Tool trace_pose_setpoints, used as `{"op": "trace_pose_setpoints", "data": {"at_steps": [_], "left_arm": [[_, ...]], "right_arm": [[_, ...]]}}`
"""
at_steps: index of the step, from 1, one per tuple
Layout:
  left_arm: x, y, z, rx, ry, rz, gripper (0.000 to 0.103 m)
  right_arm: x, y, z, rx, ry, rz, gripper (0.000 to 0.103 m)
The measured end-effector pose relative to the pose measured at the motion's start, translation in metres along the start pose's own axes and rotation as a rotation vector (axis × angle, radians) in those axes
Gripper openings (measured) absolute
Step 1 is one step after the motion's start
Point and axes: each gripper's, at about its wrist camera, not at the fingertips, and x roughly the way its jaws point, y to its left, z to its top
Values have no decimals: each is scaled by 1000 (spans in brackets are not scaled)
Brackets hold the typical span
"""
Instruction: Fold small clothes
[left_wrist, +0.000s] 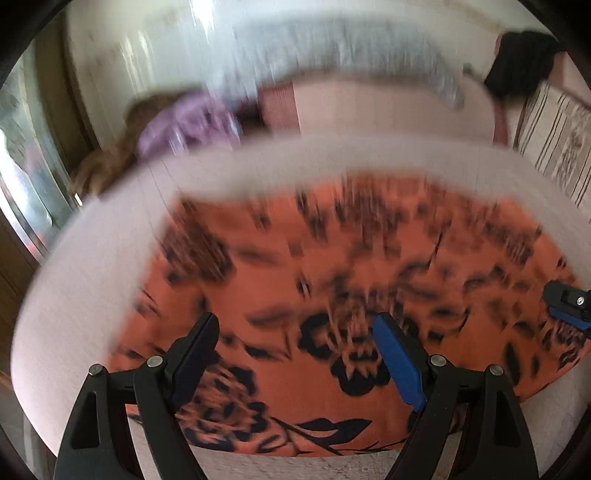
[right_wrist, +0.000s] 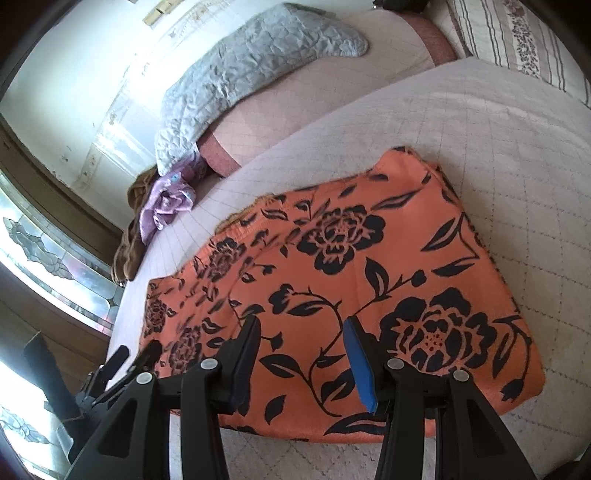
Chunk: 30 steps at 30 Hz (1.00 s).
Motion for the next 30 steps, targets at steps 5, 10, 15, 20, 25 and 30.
{"op": "trace_pose_setpoints", "data": {"at_steps": [5, 10, 15, 20, 25, 30], "left_arm": [[4, 0, -2, -9, 15, -6, 87], [-18, 7, -7, -20, -53, 14, 87], [-33, 37, -4, -68, -92, 56, 87], [-39, 75, -8, -134, -86, 123, 87], [6, 85, -18, -119, 79, 156, 87], [3, 88, -17, -113, 51, 145, 88]], "right_arm": [[13, -8, -1, 22, 68, -36, 49], [-25, -8, -4, 45, -4, 43, 53], [-53, -16, -15, 108, -17, 96, 67], [-63, -47, -39, 273, 23, 101, 68], [-68, -61, -49, 318, -4, 71, 69], [-72, -42, -31, 210, -91, 60, 62]]}}
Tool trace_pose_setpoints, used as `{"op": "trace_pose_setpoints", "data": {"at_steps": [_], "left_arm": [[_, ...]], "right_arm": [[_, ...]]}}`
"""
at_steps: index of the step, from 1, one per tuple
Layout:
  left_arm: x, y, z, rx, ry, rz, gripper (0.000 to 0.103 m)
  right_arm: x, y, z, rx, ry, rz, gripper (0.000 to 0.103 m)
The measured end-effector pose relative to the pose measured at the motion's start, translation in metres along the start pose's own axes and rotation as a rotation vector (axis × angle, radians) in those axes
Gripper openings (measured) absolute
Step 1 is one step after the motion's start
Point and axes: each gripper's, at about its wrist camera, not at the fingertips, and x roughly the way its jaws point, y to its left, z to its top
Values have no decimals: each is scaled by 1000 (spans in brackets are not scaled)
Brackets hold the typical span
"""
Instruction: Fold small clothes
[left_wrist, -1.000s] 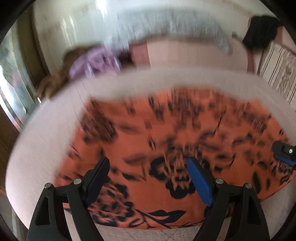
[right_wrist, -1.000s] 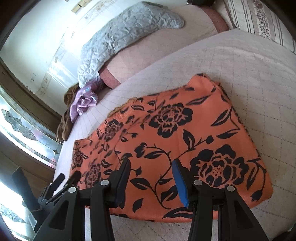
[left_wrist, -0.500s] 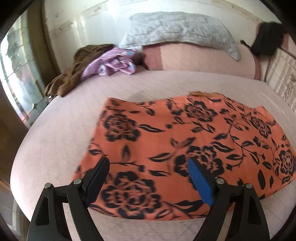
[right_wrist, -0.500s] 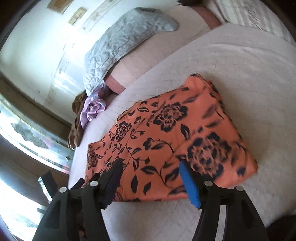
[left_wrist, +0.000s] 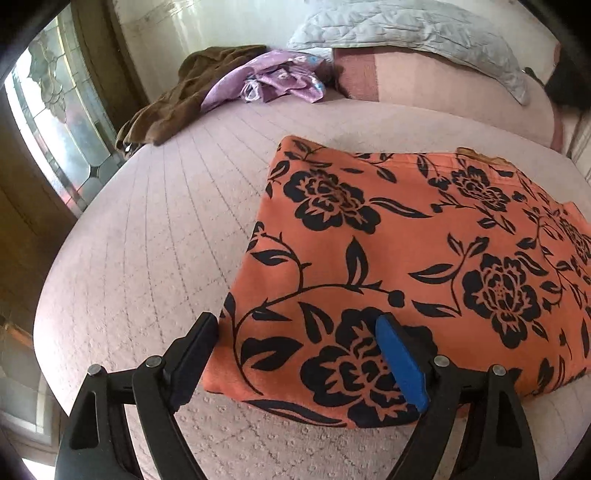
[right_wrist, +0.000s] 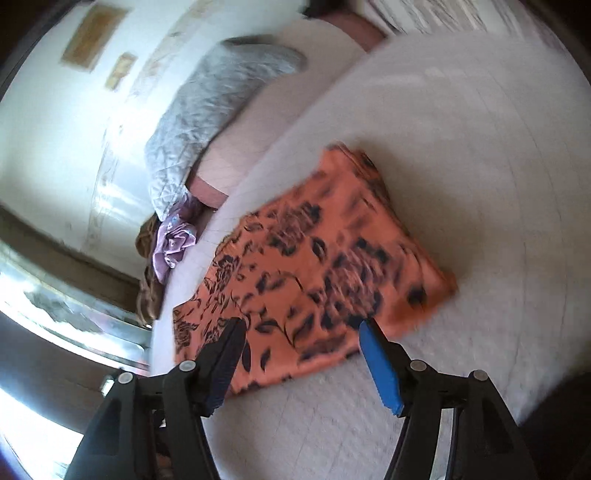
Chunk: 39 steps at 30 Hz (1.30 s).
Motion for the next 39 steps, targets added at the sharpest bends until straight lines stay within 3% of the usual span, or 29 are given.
{"op": "trace_pose_setpoints", "data": {"at_steps": [3, 5, 6, 8, 9, 13, 17, 20, 23, 25, 27, 33, 34, 36, 39], "left_arm": [[-2, 4, 0, -33, 0, -21, 88], [-4, 8, -1, -37, -12, -20, 88], [-5, 8, -2, -39, -16, -18, 88], [-5, 12, -2, -52, -17, -25, 88], [-7, 11, -1, -55, -17, -26, 88], [-8, 11, 2, -57, -30, -29, 88], [-6, 10, 6, -52, -41, -27, 88], [-3, 10, 9, -55, -41, -21, 88], [-1, 12, 11, -67, -41, -20, 88], [-3, 13, 11, -71, -47, -17, 88], [-4, 14, 11, -70, -54, -13, 88], [-8, 12, 8, -63, -69, -9, 88], [-9, 11, 6, -63, -69, -7, 88], [-9, 10, 4, -58, -67, -6, 88], [-3, 9, 0, -52, -43, -2, 88]], "right_arm": [[7, 6, 16, -42, -43, -70, 39], [29, -9, 25, -9, 22, -164, 39], [40, -19, 26, 20, 66, -200, 30], [46, -25, 29, 43, 82, -234, 25], [43, -17, 31, 13, 80, -240, 29], [47, 17, 49, -126, 33, -246, 29], [84, 30, 86, -128, 17, -273, 29], [127, 25, 110, -102, 56, -312, 29], [160, 8, 121, -77, 99, -341, 28], [159, 12, 122, -97, 78, -348, 28], [152, 20, 118, -120, 104, -354, 28], [94, 25, 74, -139, 140, -236, 31], [87, 26, 67, -137, 141, -220, 34], [66, 25, 44, -126, 146, -185, 64], [41, 21, 17, -108, 130, -112, 65]]}}
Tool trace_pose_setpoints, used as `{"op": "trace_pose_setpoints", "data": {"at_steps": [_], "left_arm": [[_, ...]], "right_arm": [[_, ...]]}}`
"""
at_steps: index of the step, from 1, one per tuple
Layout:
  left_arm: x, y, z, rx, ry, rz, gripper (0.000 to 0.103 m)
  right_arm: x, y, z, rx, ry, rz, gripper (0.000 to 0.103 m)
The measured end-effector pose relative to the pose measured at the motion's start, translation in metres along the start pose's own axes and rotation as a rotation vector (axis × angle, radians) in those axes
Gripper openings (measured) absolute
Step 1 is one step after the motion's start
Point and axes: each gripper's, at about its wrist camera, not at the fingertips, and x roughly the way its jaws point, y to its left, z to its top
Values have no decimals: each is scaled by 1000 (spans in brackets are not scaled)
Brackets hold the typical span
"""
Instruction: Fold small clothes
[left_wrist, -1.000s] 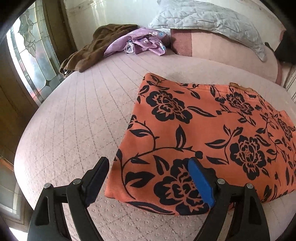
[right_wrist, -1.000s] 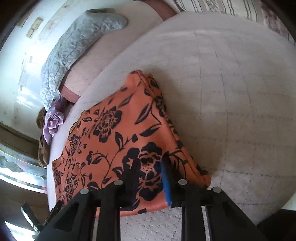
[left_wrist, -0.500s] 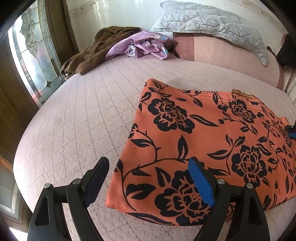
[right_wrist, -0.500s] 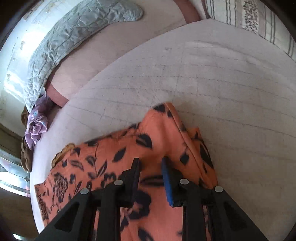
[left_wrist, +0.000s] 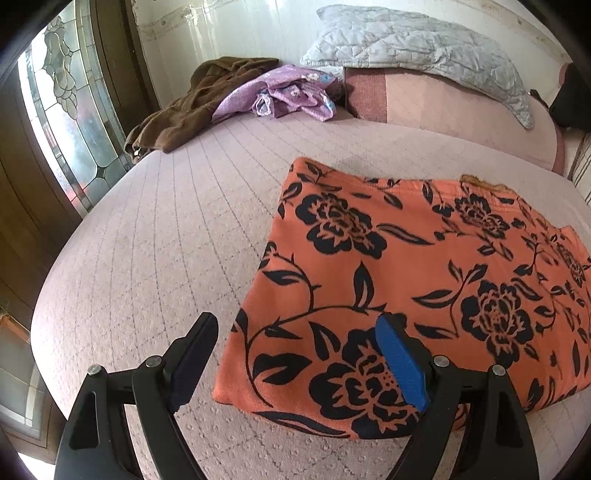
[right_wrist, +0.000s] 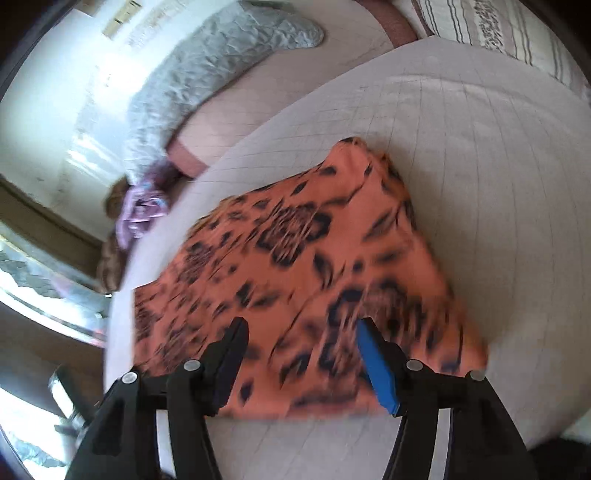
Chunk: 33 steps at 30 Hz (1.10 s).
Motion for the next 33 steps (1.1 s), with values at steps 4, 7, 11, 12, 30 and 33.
{"op": "trace_pose_setpoints", "data": {"at_steps": [4, 7, 11, 12, 30, 33], "left_arm": [[16, 5, -5, -22, 46, -13, 91], [4, 7, -3, -13, 42, -22, 91], [-20, 8, -4, -7, -45, -63, 91], [-25, 6, -4, 6, -64, -65, 91], [-46, -6, 1, 36, -125, -84, 91], [-55, -5, 1, 36, -148, -99, 91]], "right_arm": [[-9, -13, -30, 64, 35, 71, 65], [-12, -28, -38, 111, 31, 64, 65], [-27, -31, -35, 116, -30, 118, 65], [-31, -27, -34, 99, -47, 122, 63], [-21, -24, -22, 51, -87, 57, 46], [-20, -16, -26, 23, -72, 70, 49]]}}
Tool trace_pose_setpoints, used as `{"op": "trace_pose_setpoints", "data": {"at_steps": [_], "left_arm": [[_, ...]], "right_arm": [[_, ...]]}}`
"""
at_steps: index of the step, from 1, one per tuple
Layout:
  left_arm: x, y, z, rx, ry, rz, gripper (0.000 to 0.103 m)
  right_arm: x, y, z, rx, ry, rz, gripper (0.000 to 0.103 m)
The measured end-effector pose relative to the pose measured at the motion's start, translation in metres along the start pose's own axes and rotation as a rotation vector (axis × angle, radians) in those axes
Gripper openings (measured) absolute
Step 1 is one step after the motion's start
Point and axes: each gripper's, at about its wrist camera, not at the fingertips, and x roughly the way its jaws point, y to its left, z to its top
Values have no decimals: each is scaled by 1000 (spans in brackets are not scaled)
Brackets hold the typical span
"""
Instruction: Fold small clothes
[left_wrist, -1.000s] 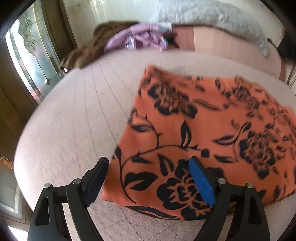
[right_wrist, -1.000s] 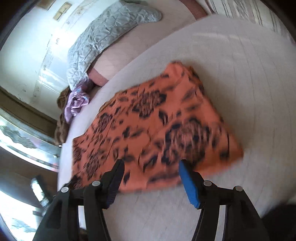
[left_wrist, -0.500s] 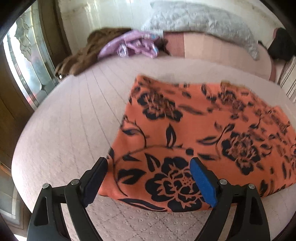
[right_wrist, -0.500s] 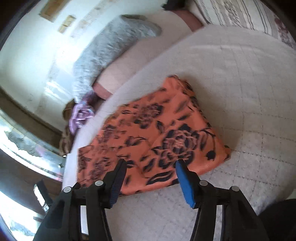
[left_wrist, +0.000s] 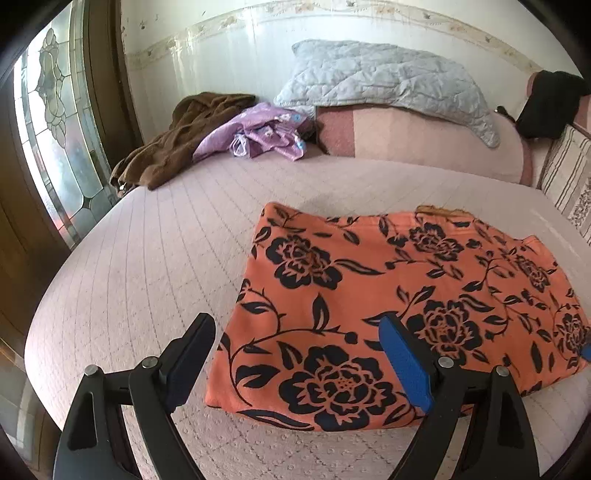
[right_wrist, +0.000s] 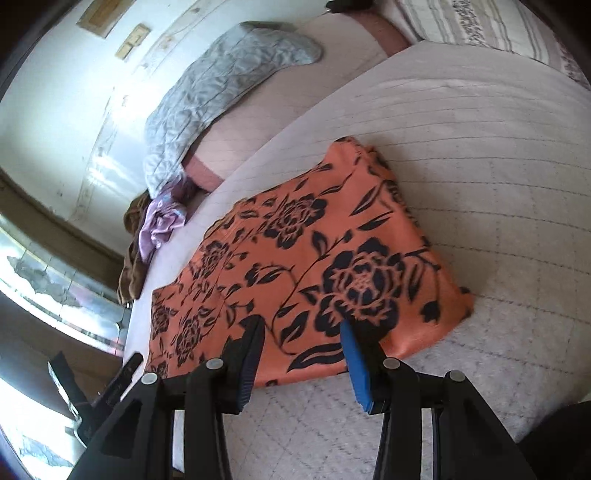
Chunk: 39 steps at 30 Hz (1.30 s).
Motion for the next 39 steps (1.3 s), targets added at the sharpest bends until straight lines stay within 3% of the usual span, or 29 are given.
{"op": "trace_pose_setpoints", "data": {"at_steps": [3, 16, 27, 35, 39], "left_arm": [[-1, 0, 3, -2, -10, -5, 91], [2, 1, 2, 2, -8, -4, 91], [51, 13, -14, -20, 225, 81, 91], [53, 13, -15, -6, 213, 87, 91], [51, 14, -13, -13, 210, 95, 91]], "right_arm": [[3, 2, -5, -3, 13, 17, 54], [12, 4, -13, 4, 44, 13, 54], [14, -10, -20, 87, 99, 32, 57], [15, -23, -20, 157, 110, 32, 58], [12, -33, -27, 216, 125, 52, 64]]}}
